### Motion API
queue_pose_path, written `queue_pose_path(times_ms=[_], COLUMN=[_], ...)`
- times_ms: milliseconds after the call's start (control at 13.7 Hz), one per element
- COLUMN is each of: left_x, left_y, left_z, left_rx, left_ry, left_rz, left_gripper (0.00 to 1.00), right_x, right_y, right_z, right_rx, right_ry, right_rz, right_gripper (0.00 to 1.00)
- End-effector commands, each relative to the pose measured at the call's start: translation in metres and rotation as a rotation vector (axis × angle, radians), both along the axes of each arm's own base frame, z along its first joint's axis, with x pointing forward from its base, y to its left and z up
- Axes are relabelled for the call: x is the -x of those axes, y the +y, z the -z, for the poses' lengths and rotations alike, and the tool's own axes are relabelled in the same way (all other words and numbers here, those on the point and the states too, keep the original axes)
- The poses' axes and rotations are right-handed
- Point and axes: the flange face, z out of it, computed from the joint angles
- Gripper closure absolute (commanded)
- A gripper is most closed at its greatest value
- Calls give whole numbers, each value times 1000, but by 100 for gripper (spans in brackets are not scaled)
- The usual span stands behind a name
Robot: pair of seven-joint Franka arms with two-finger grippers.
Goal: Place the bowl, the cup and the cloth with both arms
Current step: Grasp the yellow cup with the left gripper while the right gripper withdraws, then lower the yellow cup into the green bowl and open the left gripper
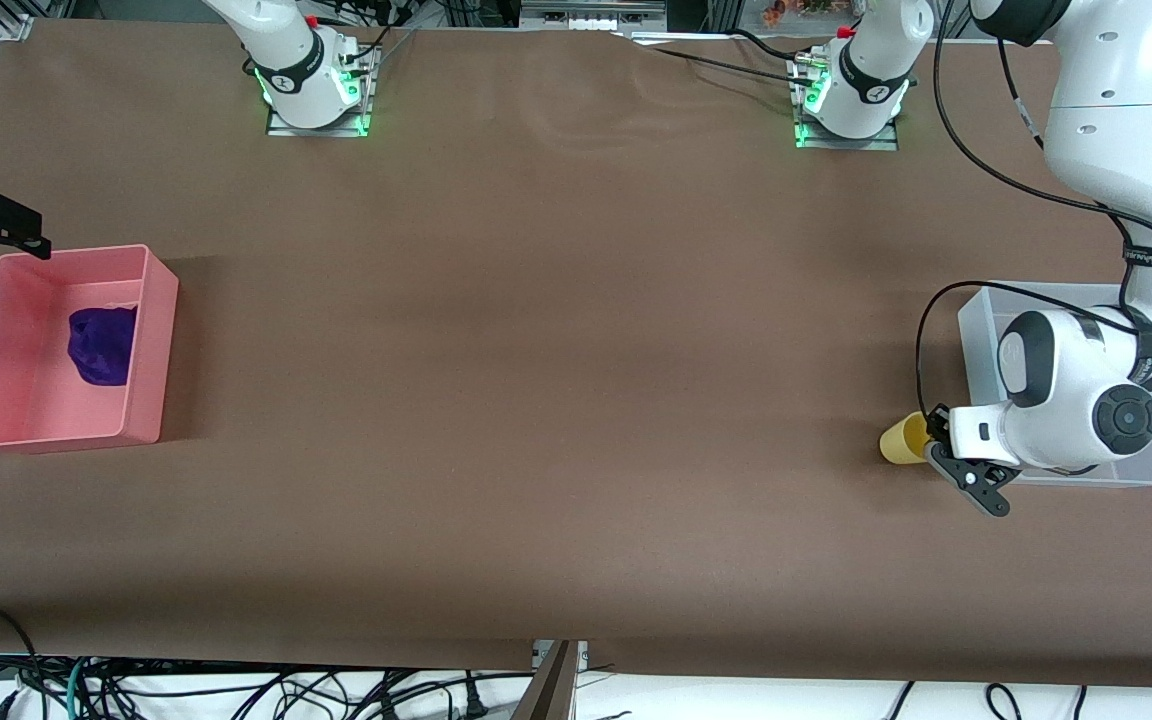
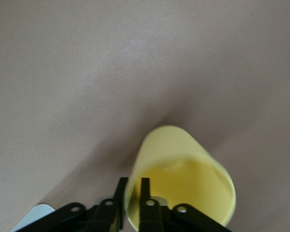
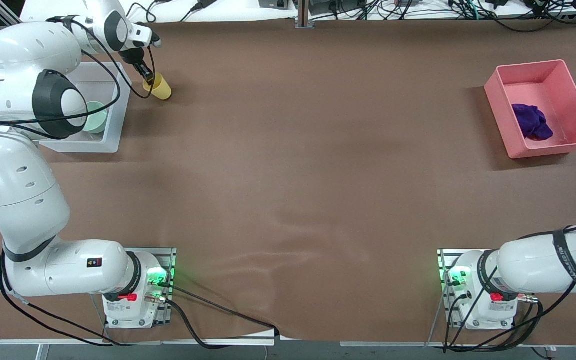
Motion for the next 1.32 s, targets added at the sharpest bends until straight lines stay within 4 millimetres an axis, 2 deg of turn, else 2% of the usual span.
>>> queue_pose_path(times_ms=[0,146,293,366,512,585,659,805,1024,1171,1244], left_x=[-6,-5,-6,-3,17,26,34,47,64,76,77], left_y=[-2,-1,10,20,56,66,80,124,167,171,171], left_z=[-21,-65,-110,-134,-161,-174,-168,-152,-101,-75,-69], left_rx=[0,7,-3,-8,-100,-172,-253,-317,-282,-224,-211], left_ry=[-22,-15,41,78,185,201,231,251,202,210,206], left_rz=[11,-1,-8,-13,-35,-24,-11,-33,9,-13,-18], left_gripper=[100,100,100,100,100,100,100,100,100,100,100], right_x=[6,4,3,3,4,4,4,3,2,2,2], right_y=[2,3,4,4,2,4,4,5,3,5,6], right_z=[-1,0,0,0,0,0,0,1,0,-1,-1], right_rx=[8,8,10,8,10,10,10,8,11,10,4], right_ry=[15,14,14,15,15,17,16,16,15,15,14], right_rz=[28,28,26,26,29,26,28,26,46,51,55], right_gripper=[0,0,0,0,0,0,0,0,0,0,0])
